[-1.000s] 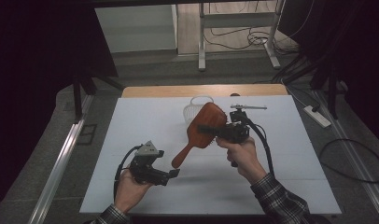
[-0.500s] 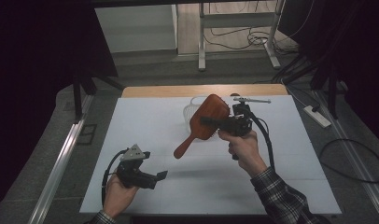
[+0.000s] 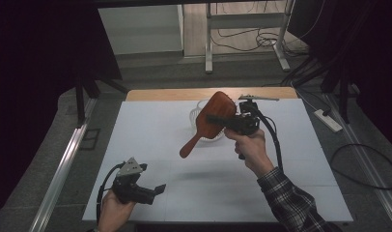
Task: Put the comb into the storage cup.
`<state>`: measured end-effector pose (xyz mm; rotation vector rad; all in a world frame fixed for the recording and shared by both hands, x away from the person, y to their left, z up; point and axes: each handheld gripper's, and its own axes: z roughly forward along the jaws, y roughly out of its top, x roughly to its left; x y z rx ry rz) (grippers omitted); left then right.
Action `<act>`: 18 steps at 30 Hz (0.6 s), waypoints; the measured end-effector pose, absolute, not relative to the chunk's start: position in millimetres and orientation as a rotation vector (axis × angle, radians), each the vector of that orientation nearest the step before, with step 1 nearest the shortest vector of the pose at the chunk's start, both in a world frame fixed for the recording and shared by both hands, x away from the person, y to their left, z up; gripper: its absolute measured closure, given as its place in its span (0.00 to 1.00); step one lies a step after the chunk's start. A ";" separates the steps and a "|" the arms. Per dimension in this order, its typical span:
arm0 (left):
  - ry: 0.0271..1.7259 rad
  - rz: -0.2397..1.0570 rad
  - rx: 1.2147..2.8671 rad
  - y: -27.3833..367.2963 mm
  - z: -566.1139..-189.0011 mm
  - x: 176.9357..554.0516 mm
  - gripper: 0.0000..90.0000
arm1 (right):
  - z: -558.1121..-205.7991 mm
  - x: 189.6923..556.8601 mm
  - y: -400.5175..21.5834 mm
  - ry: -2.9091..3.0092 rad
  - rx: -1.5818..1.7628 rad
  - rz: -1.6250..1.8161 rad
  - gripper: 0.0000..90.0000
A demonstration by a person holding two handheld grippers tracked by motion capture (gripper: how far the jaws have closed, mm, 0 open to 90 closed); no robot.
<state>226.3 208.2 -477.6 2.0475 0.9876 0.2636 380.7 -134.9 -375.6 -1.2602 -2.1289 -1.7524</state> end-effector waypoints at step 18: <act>1.034 0.239 1.984 239.9 -480.6 201.6 0.00 | -367.0 395.5 -131.6 -2.120 -1.291 -1.786 0.60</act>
